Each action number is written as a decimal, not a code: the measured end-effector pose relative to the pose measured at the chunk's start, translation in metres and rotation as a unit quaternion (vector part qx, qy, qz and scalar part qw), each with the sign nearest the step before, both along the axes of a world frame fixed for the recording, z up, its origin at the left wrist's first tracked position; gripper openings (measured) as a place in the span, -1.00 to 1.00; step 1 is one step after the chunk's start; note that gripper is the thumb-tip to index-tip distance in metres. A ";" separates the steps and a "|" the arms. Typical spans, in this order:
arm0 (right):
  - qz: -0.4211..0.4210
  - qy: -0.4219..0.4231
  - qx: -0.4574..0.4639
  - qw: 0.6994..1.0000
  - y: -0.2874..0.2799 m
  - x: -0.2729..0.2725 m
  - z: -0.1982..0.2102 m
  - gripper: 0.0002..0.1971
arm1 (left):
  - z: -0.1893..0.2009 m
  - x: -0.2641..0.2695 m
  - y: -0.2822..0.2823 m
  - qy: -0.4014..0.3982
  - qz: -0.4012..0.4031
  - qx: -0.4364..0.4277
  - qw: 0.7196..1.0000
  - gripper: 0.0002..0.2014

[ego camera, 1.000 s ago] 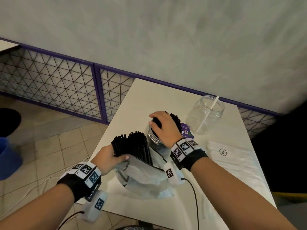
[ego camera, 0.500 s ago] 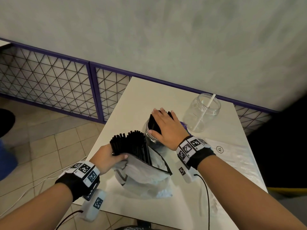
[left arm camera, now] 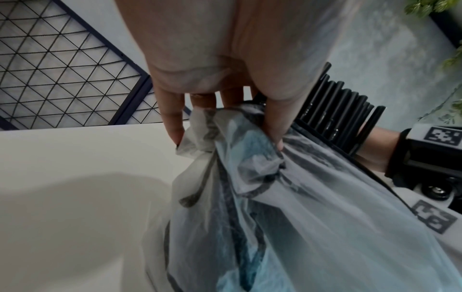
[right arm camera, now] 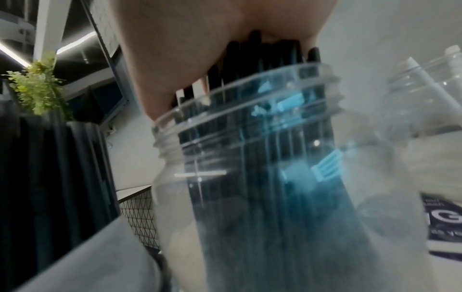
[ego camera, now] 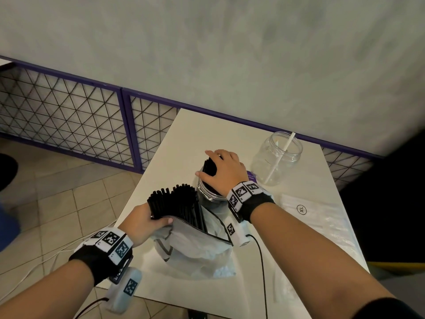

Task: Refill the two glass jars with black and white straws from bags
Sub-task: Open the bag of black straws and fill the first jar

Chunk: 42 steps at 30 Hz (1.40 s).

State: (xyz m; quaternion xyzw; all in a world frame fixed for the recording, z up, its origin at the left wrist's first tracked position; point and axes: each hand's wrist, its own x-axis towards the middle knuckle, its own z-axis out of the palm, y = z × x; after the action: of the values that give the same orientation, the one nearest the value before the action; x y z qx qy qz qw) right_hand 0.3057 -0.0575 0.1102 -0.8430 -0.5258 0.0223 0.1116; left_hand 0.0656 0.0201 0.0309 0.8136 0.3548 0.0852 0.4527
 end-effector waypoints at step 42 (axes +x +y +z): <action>0.063 0.093 0.193 0.975 -0.026 0.030 -0.008 -0.54 | -0.005 -0.005 0.006 -0.025 0.002 -0.034 0.999 -0.30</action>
State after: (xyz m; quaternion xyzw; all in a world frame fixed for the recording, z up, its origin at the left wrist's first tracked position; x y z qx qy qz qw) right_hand 0.3354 -0.0831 0.1022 -0.7647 -0.5600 0.0057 0.3187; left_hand 0.0608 0.0256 0.0263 0.7945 0.3480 0.0941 0.4886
